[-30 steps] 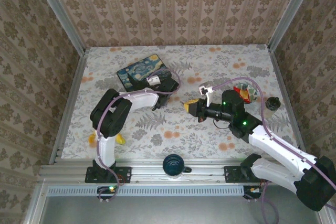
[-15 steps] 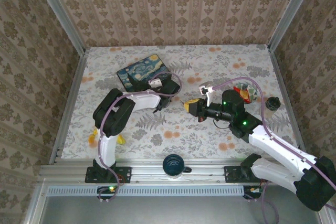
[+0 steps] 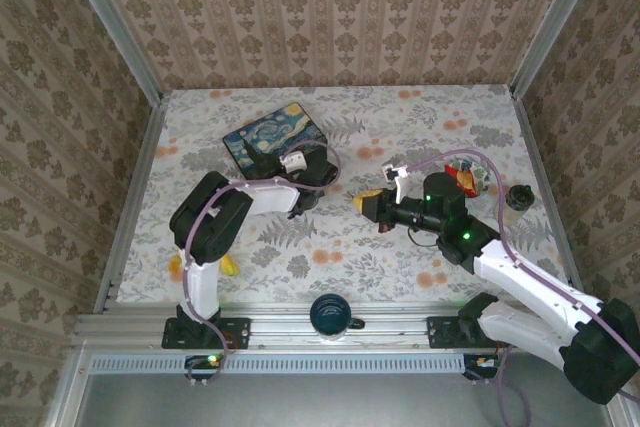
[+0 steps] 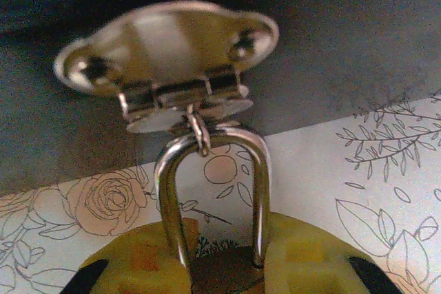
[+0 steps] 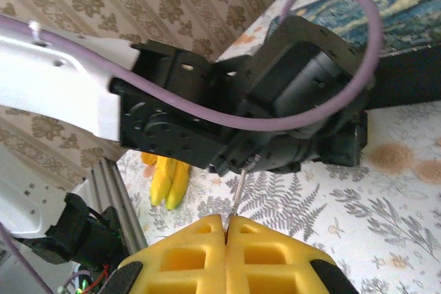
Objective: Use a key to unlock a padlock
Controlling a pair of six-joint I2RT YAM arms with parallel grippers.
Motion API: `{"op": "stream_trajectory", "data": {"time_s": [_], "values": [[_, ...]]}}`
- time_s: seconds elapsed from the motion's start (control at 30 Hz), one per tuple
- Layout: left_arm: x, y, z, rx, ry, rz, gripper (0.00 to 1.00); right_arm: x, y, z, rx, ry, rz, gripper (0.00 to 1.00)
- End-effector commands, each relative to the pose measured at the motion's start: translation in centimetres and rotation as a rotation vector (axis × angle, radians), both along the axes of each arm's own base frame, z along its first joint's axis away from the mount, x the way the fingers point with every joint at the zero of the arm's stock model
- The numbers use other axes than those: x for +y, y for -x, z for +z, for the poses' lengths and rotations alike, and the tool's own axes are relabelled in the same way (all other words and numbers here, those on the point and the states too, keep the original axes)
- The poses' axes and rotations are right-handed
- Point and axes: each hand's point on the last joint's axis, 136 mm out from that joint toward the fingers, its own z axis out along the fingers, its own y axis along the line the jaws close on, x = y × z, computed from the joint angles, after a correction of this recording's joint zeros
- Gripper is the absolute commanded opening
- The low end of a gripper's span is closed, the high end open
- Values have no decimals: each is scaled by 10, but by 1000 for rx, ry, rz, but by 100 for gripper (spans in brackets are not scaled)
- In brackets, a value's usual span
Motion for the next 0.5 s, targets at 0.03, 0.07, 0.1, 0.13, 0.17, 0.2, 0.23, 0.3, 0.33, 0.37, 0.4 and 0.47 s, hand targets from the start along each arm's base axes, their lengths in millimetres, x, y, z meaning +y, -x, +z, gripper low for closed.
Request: {"op": "stream_trajectory", "data": {"time_s": [0.03,0.07,0.1,0.13,0.17,0.2,0.23,0.3,0.33,0.37,0.4,0.47], "values": [[-21,21,-3,62,48,-122,0,-12,-3,-20,40,12,-76,0],[-24,23,-1,62,50,-131,0,-14,-2,-23,46,11,-81,0],[-28,27,1,64,49,-142,0,-15,-1,-27,49,9,-87,0],[-32,31,4,63,52,-152,0,-17,0,-31,53,10,-97,0],[-35,34,6,63,54,-159,0,-20,0,-34,56,10,-109,0],[-38,38,8,64,61,-166,0,-22,1,-38,58,12,-120,0],[-42,42,9,67,67,-173,0,-24,2,-42,62,16,-131,0],[-47,49,11,74,81,-181,0,-28,3,-49,72,27,-148,0],[-50,52,12,77,89,-186,0,-29,3,-53,75,31,-153,0],[-52,54,13,78,95,-188,0,-30,3,-57,84,36,-157,0],[-54,57,14,84,104,-188,0,-31,4,-62,95,42,-160,0],[-58,62,17,86,126,-190,0,-32,5,-69,109,46,-164,0]]}}
